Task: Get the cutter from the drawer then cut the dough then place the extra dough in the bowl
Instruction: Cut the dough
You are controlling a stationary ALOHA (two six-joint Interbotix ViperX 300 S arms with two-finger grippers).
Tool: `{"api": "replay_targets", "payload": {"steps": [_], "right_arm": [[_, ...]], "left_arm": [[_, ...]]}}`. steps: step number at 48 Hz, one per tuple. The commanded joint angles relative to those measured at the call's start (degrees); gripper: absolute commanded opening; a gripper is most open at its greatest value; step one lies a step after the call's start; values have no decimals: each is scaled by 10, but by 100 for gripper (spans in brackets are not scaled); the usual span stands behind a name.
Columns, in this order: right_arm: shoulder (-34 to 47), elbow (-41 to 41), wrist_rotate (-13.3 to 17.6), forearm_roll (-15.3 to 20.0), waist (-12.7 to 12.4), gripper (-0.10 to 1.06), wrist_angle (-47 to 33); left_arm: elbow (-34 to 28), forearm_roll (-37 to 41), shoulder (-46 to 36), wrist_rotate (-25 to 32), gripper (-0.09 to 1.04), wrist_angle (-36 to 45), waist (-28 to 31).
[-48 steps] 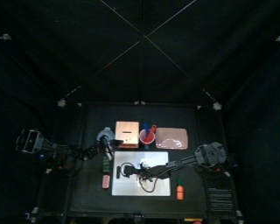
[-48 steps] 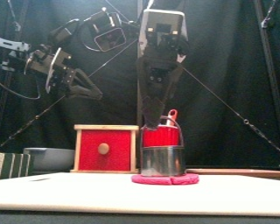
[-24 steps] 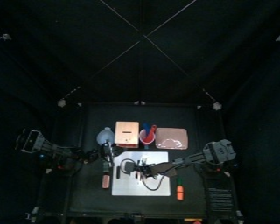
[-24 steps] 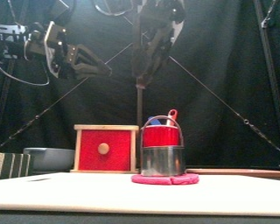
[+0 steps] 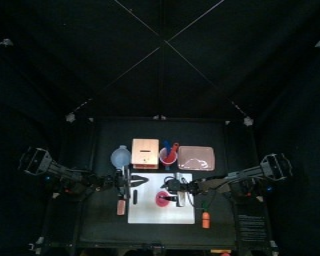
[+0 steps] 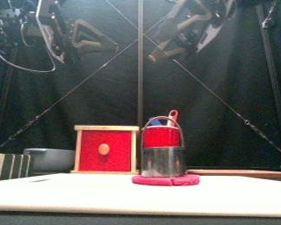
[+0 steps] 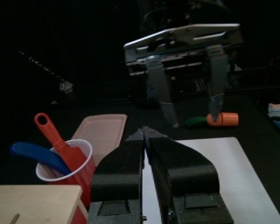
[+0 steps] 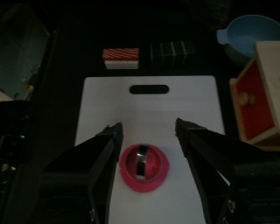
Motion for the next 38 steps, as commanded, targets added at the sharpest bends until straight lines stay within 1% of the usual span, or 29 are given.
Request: {"api": "replay_targets", "payload": {"steps": [1,4,8,11,13,16,18,21,23,24,26,28,31,35,36,38], "right_arm": [[-35,57,-2,-2,-33,86,-117],[-36,83,-7,-6,-48,86,-156],[-27,112,-18,-10,-71,86,-192],[-18,126,-31,-10,-80,86,-215],[-10,135,-41,-7,-85,86,-248],[2,145,-57,2,-91,86,-298],[11,153,-73,11,-93,86,-334],[29,164,-105,40,-97,86,-389],[43,173,-134,71,-98,86,-429],[54,178,-157,98,-97,86,-457],[70,186,-192,139,-96,86,-490],[87,193,-230,184,-87,86,-518],[108,203,-288,258,-56,86,-552],[128,209,-353,363,-13,86,-572],[133,210,-374,396,4,86,-574],[137,209,-396,438,26,86,-576]], "left_arm": [[-22,6,11,-26,46,-37,-6],[-17,23,21,-59,46,-69,-6],[-8,78,39,-120,47,-120,-6],[-4,117,55,-163,47,-153,-6],[-2,141,71,-200,48,-171,-5],[-1,157,96,-233,52,-191,-4],[-4,160,115,-250,56,-200,-3],[-12,158,145,-265,62,-211,-3],[-20,157,163,-269,67,-213,-3],[-26,156,177,-269,70,-213,-3],[-33,154,192,-269,74,-214,-2],[-41,150,205,-267,78,-213,-1],[-48,142,215,-267,82,-213,3],[-51,132,217,-262,83,-213,4],[-50,131,217,-259,83,-213,4],[-47,129,220,-254,84,-211,4]]}}
